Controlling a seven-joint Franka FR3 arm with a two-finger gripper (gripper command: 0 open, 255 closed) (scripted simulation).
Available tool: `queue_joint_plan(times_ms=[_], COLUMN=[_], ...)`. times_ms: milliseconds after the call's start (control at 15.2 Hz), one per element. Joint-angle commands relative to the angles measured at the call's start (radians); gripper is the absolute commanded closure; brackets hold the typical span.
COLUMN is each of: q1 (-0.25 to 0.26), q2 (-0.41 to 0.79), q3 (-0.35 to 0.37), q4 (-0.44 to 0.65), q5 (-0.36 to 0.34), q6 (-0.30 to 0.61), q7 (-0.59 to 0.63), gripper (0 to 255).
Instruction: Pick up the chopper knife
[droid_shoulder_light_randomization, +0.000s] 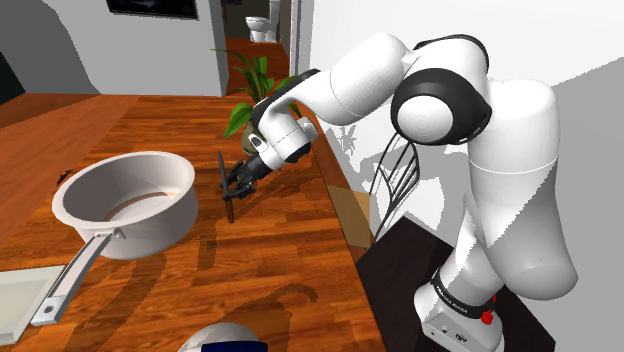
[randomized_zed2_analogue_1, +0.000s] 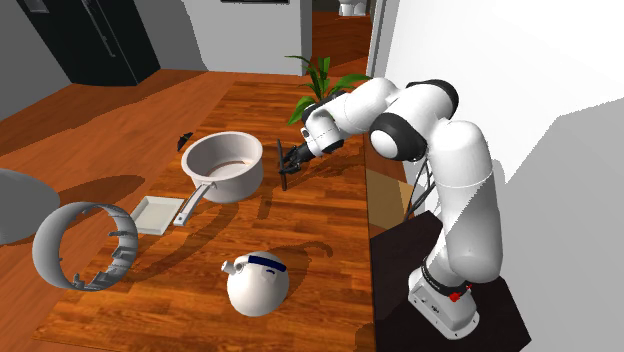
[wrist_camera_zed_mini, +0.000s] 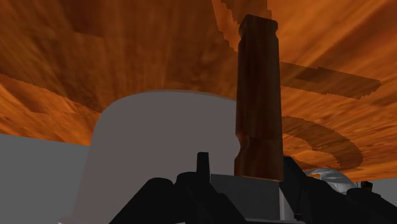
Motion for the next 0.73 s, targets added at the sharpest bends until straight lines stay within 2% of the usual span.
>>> queue_joint_plan(times_ms=[0, 660], q1=[0.000, 0.029], q2=[-0.001, -0.105], q3=[0.000, -0.029], q4=[-0.003, -0.019], q5=[0.000, -0.104], q6=[0.002, 0.020], q7=[-0.001, 0.105], gripper=[255, 255])
